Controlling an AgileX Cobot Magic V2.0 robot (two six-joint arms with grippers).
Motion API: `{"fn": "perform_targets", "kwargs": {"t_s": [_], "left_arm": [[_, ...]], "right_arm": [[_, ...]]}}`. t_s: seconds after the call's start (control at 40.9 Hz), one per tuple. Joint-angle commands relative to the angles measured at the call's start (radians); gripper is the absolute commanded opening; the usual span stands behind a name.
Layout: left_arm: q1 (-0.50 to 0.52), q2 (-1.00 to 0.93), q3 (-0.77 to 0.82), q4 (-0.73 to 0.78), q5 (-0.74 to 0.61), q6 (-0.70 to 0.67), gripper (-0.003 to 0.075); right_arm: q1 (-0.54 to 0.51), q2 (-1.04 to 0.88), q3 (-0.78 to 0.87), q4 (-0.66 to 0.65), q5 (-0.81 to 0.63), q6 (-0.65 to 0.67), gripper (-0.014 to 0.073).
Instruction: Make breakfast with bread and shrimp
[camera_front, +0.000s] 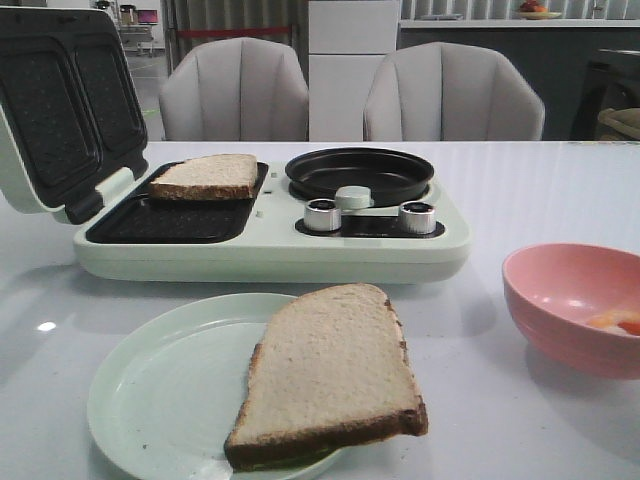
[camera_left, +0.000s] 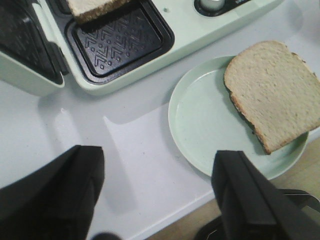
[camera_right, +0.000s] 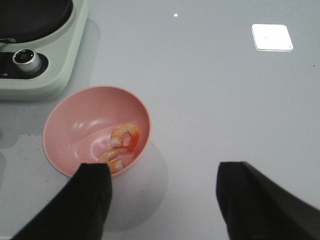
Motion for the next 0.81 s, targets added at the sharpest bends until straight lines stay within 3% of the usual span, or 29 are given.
{"fn": "perform_targets", "kwargs": {"t_s": [0.0, 0.245, 0.611, 0.782], "left_arm": [[-0.004, -0.092, 0.041, -0.017, -0.053, 0.0, 0.051], [-0.004, -0.27, 0.166, -0.019, -0.055, 0.0, 0.051], [-0.004, -0.343, 0.181, -0.021, -0.031, 0.0, 0.051], [-0.004, -0.343, 0.181, -0.021, -0.031, 0.0, 0.051]], "right_arm": [[-0.007, 0.011, -0.028, -0.014, -0.075, -0.004, 0.0552], [-0.007, 0.011, -0.028, -0.013, -0.076, -0.003, 0.0552], [-0.007, 0.011, -0.024, 0.0, -0.075, -0.003, 0.0552], [-0.004, 0.014, -0.021, 0.155, -0.021, -0.01, 0.0552]]}}
